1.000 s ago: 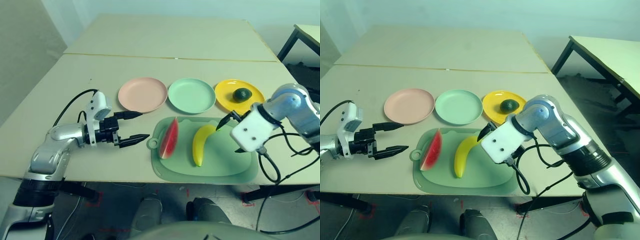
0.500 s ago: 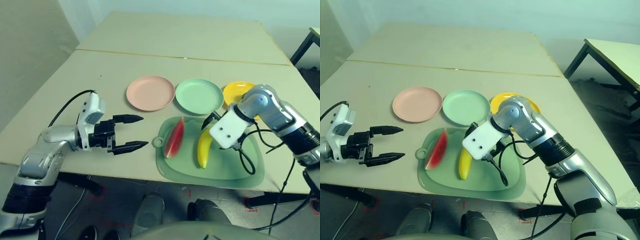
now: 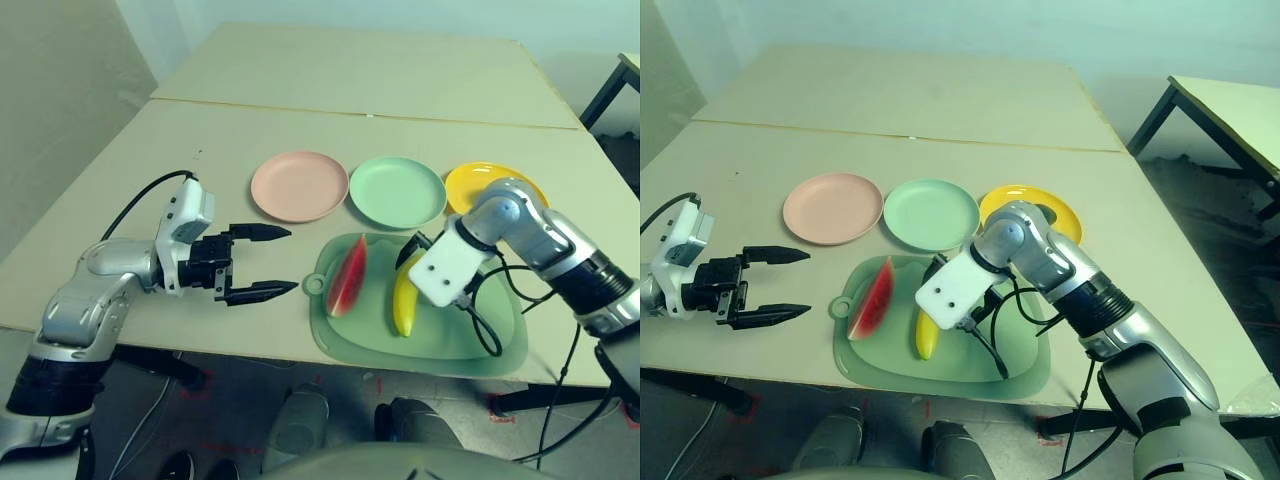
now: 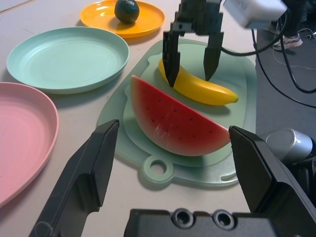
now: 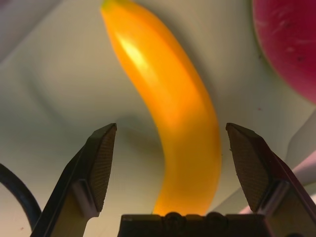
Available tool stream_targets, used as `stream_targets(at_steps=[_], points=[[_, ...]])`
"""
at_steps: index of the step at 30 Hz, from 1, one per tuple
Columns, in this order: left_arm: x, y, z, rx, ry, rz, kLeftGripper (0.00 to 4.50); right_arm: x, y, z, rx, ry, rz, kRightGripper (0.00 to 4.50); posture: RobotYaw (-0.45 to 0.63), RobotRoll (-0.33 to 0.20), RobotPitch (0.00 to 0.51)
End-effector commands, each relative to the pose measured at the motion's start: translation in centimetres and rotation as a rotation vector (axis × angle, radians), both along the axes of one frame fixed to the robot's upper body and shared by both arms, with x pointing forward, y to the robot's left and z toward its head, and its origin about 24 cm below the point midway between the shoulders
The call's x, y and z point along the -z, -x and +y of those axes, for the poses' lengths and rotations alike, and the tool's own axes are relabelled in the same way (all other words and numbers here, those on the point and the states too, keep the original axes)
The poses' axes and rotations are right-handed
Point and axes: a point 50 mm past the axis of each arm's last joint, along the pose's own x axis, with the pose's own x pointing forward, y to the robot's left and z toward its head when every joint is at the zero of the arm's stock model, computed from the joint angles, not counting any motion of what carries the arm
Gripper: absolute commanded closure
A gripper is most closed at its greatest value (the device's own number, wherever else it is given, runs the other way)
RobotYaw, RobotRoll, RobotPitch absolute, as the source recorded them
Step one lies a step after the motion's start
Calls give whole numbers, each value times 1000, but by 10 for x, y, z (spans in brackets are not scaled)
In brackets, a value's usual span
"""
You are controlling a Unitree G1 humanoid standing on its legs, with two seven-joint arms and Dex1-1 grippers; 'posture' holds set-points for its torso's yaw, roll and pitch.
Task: Place the fruits into color-matched plates.
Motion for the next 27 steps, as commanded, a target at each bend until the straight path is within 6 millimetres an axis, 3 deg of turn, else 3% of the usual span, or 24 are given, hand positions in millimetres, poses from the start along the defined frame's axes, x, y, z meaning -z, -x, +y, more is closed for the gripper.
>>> stream_targets(at_steps=[1, 7, 13, 16, 19, 23, 27], points=[[1, 1, -3, 5, -12, -11, 0, 14, -2, 2, 20, 22, 3, 658, 201, 0, 102], [1, 2, -2, -2, -13, -13, 0, 13, -4, -11, 50, 67, 13, 2739, 197, 0, 100], [2, -2, -1, -22, -3, -24, 0, -7, -8, -29, 117, 58, 52, 2804, 178, 0, 94], [-2, -7, 4, -76, 55, -37, 0, -28, -18, -43, 201, 28, 36, 2804, 171, 0, 91], [-2, -8, 7, -92, 51, -37, 0, -52, -34, -56, 309, -16, 19, 2804, 163, 0, 86], [2, -9, 9, -91, 41, -28, 0, -80, -59, -58, 485, -175, 67, 2804, 150, 0, 81], [2, -11, 6, -86, 40, -32, 0, -86, -85, -50, 605, -302, 49, 2804, 157, 0, 82]])
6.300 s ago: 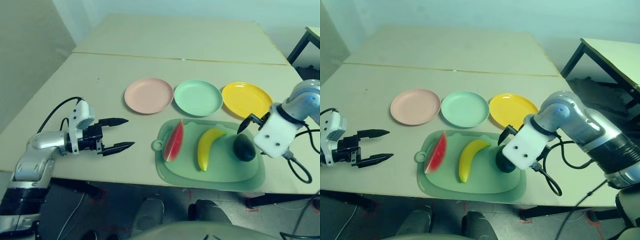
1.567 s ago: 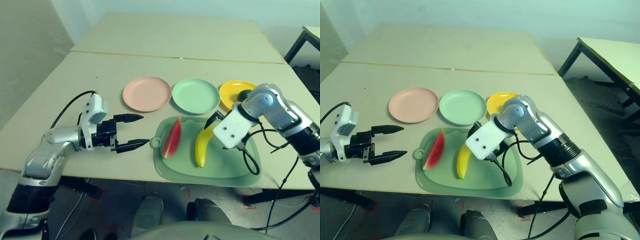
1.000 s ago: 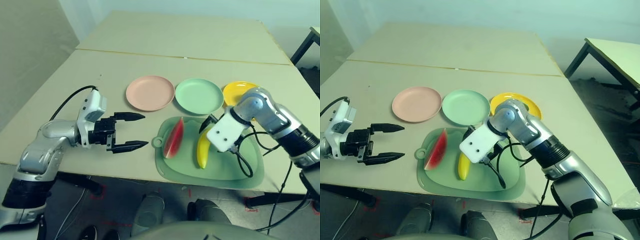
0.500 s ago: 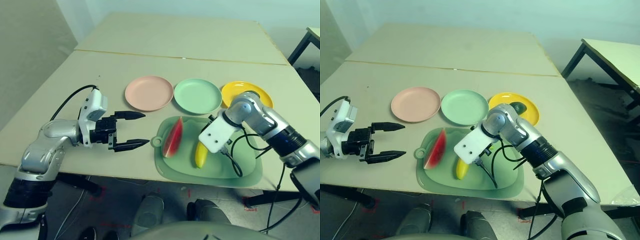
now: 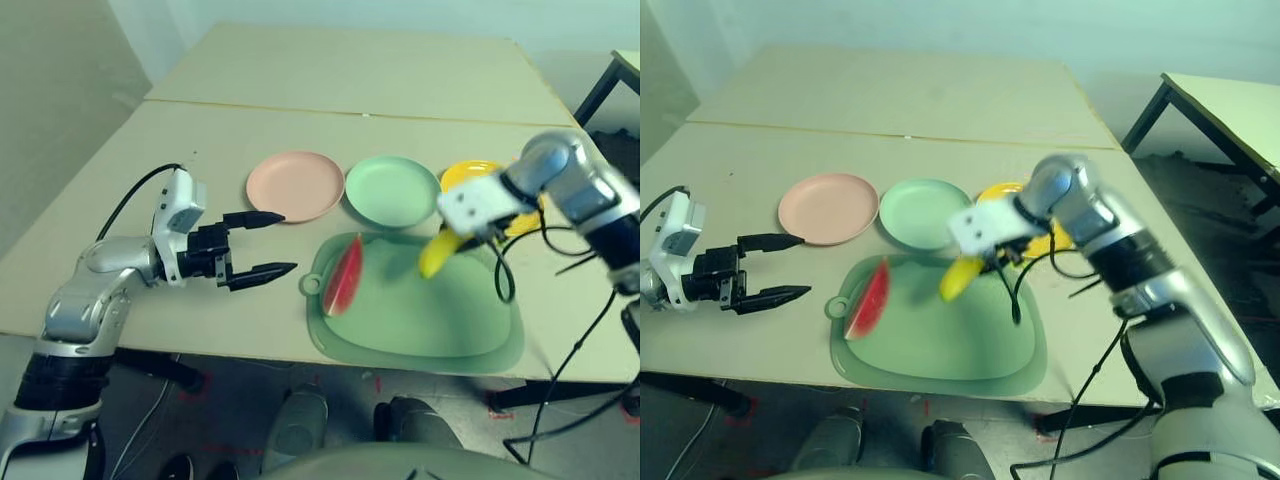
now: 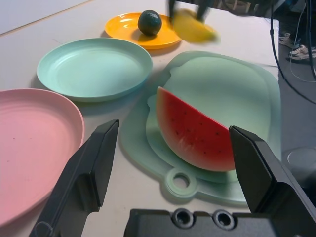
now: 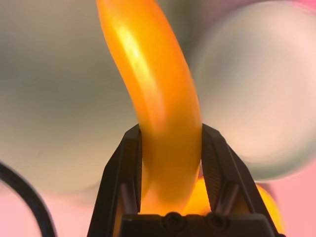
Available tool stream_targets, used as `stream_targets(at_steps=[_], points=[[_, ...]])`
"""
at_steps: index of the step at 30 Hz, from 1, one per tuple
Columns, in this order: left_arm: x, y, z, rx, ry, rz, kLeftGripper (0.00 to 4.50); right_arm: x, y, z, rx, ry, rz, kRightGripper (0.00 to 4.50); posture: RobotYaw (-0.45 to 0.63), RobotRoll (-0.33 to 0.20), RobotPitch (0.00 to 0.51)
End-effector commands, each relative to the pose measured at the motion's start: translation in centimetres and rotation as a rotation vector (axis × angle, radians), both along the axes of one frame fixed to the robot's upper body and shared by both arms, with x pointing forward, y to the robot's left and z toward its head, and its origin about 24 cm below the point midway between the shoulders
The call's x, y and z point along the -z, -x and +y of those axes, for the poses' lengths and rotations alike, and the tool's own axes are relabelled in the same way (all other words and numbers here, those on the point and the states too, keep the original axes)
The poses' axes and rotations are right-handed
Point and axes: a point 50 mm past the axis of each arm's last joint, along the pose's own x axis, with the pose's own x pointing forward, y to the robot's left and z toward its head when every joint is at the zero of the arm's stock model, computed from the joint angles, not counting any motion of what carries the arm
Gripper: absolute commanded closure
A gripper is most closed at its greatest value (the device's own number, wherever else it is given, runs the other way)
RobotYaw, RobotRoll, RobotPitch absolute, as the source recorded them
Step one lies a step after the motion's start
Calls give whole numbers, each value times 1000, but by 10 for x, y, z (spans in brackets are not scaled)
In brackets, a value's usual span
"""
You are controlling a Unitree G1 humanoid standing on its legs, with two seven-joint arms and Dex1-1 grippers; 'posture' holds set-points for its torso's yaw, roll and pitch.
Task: Place the fruits into color-matched plates.
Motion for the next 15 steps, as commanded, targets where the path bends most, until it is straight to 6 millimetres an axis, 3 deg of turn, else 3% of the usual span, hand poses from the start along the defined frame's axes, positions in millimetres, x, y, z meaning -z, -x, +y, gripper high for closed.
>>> stream_targets(at_steps=[1, 5, 15], points=[[1, -2, -2, 8, -10, -2, 0, 4, -17, 2, 112, -103, -13, 2804, 165, 0, 83], [1, -4, -1, -6, -18, -7, 0, 18, -27, 18, 171, -164, -34, 2804, 181, 0, 88], [3, 1, 3, -21, -40, -2, 0, 52, -35, 38, 202, -77, -116, 2804, 204, 0, 91]])
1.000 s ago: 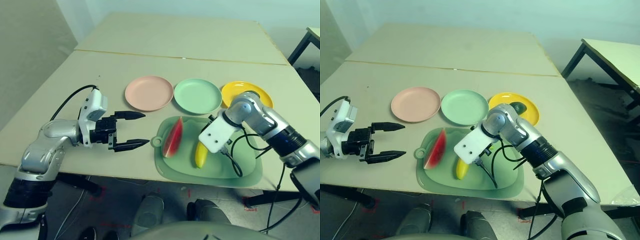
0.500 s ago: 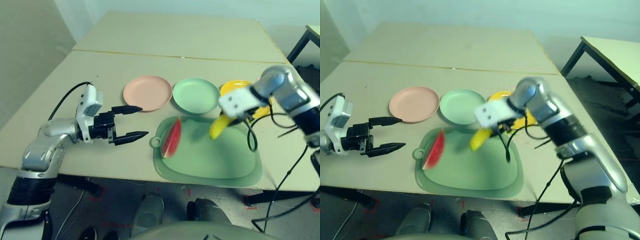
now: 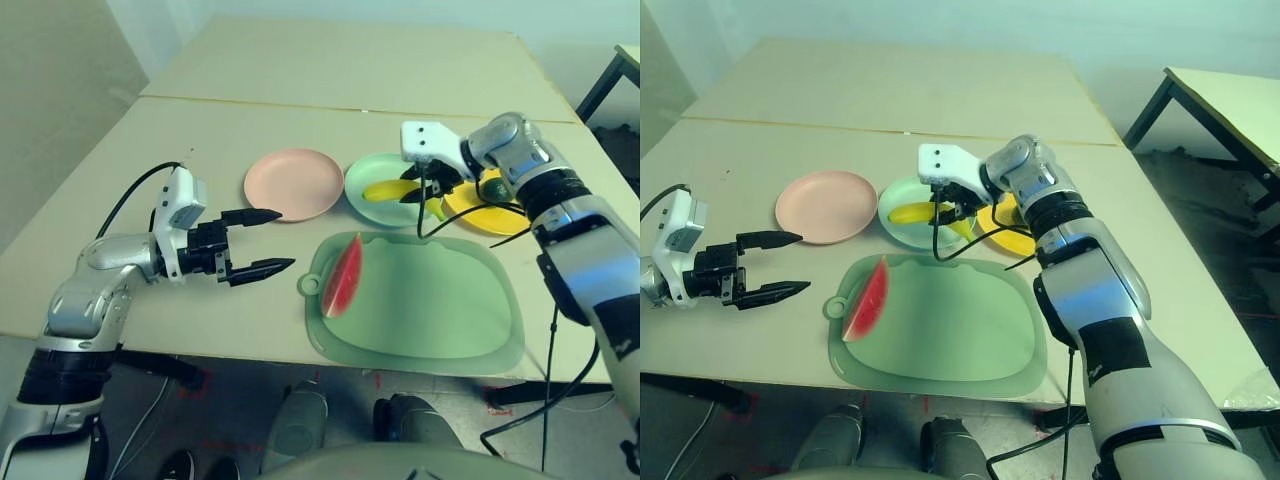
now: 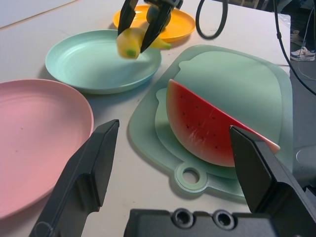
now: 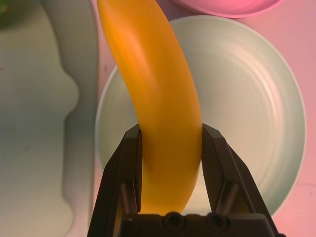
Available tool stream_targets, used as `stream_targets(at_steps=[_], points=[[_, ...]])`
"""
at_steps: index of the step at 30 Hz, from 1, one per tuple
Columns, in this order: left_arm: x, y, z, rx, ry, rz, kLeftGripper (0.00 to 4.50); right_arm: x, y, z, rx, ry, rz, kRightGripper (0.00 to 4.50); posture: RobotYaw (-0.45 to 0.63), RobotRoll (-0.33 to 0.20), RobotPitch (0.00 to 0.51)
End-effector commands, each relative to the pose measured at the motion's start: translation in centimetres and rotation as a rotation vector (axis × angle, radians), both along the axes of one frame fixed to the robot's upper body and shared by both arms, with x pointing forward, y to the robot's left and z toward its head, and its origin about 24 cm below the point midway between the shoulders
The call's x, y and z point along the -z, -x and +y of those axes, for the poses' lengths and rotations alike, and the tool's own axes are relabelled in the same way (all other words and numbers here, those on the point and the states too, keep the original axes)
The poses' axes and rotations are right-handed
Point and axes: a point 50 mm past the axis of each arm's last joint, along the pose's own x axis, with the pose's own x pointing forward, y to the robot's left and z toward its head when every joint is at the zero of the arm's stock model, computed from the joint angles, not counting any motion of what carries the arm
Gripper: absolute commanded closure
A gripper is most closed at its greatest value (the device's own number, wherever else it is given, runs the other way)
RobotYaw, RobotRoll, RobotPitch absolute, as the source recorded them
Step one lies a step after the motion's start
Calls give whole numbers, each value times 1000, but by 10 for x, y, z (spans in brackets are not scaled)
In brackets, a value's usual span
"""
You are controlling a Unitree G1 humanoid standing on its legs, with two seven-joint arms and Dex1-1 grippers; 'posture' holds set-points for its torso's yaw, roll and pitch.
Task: Place the fruits into color-matched plates.
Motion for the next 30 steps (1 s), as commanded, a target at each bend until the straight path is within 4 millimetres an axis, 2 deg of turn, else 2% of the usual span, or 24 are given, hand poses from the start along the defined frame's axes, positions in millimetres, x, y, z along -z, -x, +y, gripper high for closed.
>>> stream_targets(at_steps=[1, 2, 6, 10, 15, 20, 25, 28, 30], points=[[1, 3, 2, -4, -22, -4, 0, 1, -2, 0, 9, 56, -46, 2804, 201, 0, 92], [1, 3, 2, -5, -22, -4, 0, 2, -3, -1, 9, 62, -48, 2804, 201, 0, 93], [3, 3, 1, -3, -21, -1, 0, 4, -2, -10, 10, 99, -51, 1510, 194, 0, 88], [7, 2, 0, 3, -18, 4, 0, -3, -2, -20, 31, 77, -41, 42, 182, 0, 83], [9, 0, -1, 15, -15, 3, 0, -24, 1, -38, 9, 60, -53, 42, 171, 0, 75], [11, -1, 1, 23, -18, 0, 0, -52, 17, -61, -20, -84, -19, 42, 156, 0, 78], [14, -2, 3, 30, -19, 2, 0, -55, 61, -80, -95, -287, 105, 42, 138, 0, 80], [13, -3, 3, 34, -22, -1, 0, -49, 88, -84, -113, -414, 147, 42, 132, 0, 81], [12, -5, 4, 34, -27, -4, 0, -46, 103, -81, -100, -572, 161, 42, 128, 0, 81]])
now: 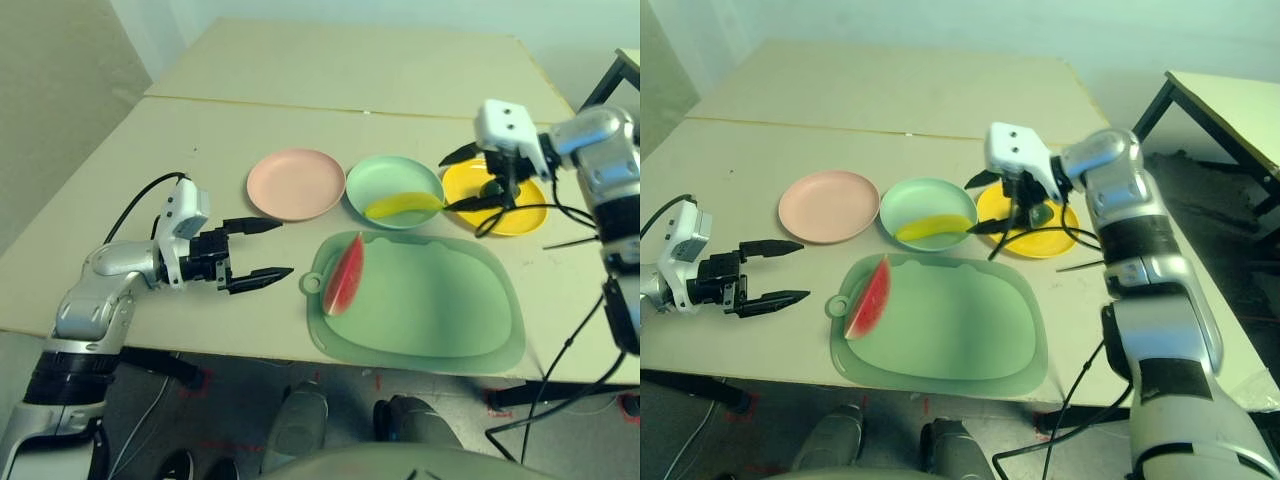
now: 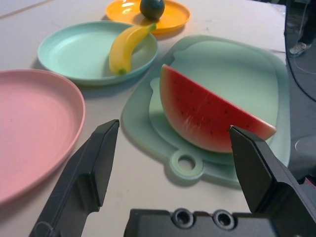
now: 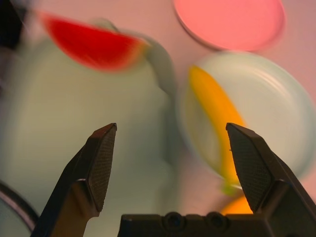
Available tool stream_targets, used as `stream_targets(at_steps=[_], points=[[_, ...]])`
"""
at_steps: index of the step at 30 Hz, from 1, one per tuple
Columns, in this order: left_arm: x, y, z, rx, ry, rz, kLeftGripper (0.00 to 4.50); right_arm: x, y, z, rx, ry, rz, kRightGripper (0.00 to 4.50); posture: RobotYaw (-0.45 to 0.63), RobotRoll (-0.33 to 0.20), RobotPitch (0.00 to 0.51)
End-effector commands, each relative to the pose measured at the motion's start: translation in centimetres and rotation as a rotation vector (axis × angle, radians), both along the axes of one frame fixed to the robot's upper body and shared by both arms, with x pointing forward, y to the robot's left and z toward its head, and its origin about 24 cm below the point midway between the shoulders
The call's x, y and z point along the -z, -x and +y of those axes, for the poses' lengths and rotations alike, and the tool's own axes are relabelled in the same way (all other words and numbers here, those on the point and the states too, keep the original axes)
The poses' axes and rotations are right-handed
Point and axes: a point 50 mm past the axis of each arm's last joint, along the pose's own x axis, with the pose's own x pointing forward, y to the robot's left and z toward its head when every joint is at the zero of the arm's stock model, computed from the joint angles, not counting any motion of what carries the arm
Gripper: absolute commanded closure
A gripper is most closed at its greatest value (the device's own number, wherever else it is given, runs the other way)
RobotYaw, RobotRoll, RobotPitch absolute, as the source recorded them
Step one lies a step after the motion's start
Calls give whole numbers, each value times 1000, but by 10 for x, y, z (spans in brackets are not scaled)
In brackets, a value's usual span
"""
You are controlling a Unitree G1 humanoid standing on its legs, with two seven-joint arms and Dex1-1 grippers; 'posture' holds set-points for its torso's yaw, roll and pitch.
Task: Place the fruits into color-matched plates.
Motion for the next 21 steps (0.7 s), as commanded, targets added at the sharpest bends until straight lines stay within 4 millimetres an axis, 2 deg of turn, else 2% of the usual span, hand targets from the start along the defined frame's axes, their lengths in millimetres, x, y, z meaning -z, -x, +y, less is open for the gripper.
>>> stream_targets(at_steps=[1, 6, 10, 16, 21], points=[[1, -2, 2, 3, -13, 1, 0, -8, 24, 6, 10, -211, -2, 42, 126, 0, 81], [1, -4, 2, 5, -27, -1, 0, 21, 47, 6, 71, -273, 38, 42, 114, 0, 82], [1, -5, -1, 12, -32, -2, 0, 43, 53, 3, 80, -255, 18, 42, 113, 0, 84], [-2, -5, -3, 11, -40, -7, 0, 53, 53, 10, 59, -282, -30, 42, 121, 0, 87], [-1, -3, -1, -1, -46, -3, 0, 63, 52, 9, 80, -306, -32, 42, 126, 0, 90]])
